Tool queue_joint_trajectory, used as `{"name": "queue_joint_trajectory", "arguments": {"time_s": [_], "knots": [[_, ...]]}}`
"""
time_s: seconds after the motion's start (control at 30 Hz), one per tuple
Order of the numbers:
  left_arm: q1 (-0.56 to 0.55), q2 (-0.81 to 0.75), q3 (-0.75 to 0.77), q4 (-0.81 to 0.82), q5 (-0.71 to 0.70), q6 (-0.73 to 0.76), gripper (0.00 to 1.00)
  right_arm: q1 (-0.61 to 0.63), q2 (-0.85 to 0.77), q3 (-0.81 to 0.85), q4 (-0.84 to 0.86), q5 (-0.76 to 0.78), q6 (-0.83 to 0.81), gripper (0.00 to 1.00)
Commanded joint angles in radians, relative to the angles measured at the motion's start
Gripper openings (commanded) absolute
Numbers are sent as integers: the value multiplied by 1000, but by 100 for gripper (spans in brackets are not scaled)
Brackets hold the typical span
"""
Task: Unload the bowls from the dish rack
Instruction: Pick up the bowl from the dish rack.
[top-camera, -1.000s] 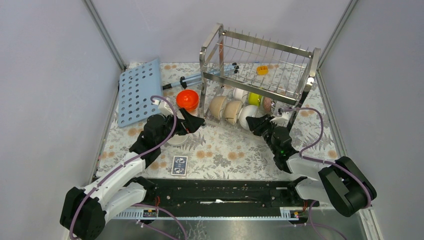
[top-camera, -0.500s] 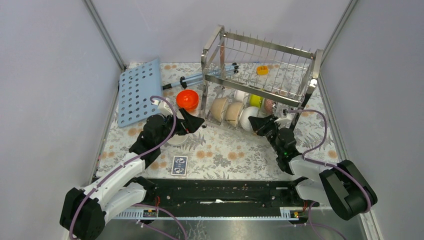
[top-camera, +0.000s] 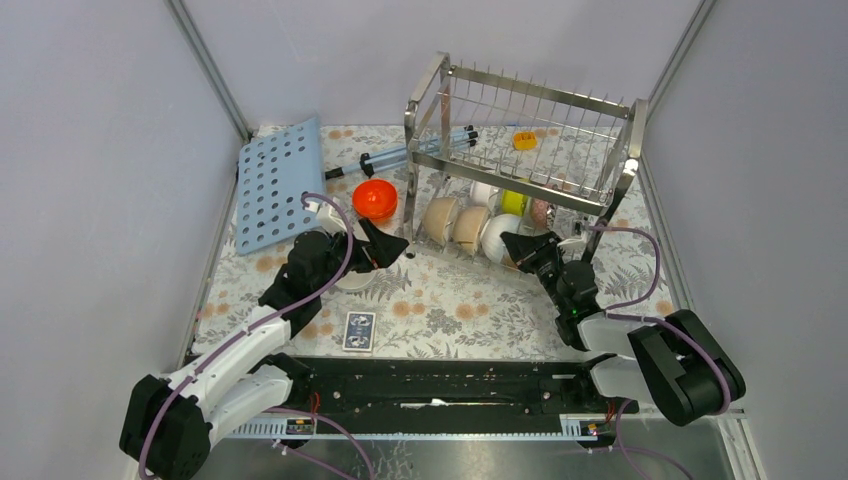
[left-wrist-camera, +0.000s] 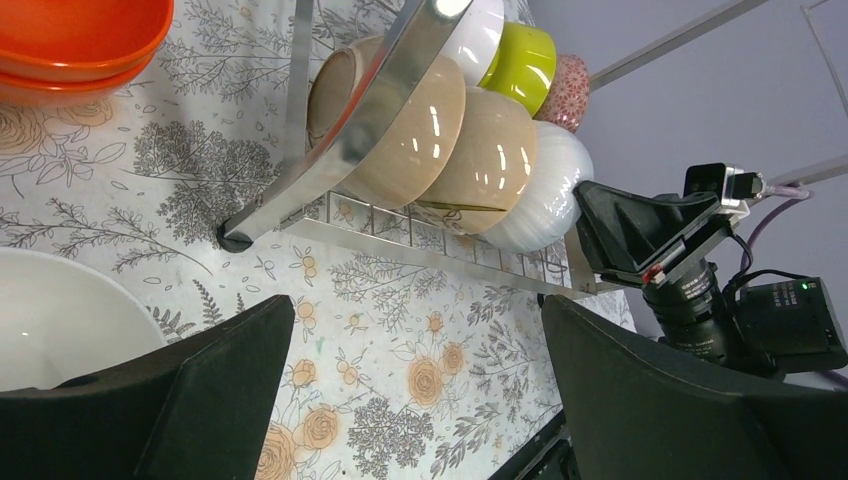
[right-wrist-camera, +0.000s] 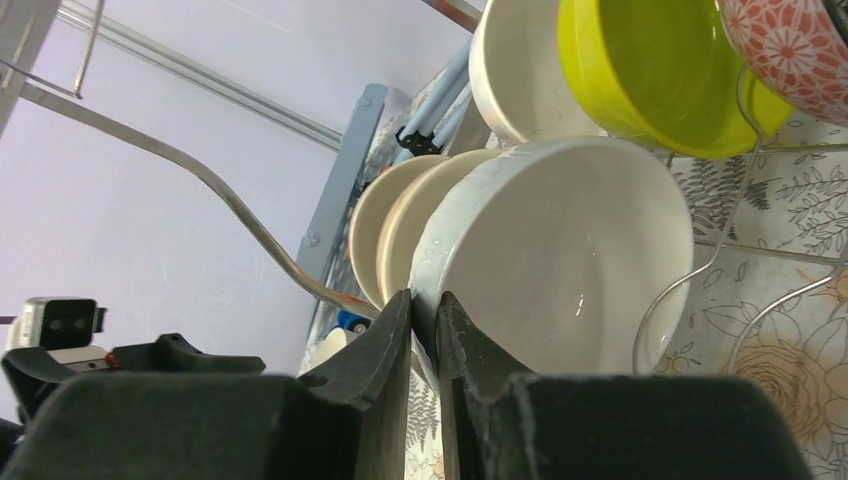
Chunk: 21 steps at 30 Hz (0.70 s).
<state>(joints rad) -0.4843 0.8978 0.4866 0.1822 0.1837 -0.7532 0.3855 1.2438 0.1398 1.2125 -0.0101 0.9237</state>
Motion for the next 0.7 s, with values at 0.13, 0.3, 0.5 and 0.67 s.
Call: {"name": "queue_joint_trajectory", "arguments": {"time_s": [0.13,0.3,0.5,0.67], "knots": [[4,-20,-9,57,-10,3,99,-31,-6,4,240,-19,142,0],[5,-20,-10,60,-7,1,99,-35,-34,28,207,-34,143,0],[4,-30,-11,54,-13,4,99,-37,-100,39,132,-41,121,0],[4,-28,-10,56,-10,2,99,-37,-140,49,87,-64,118,0]]}}
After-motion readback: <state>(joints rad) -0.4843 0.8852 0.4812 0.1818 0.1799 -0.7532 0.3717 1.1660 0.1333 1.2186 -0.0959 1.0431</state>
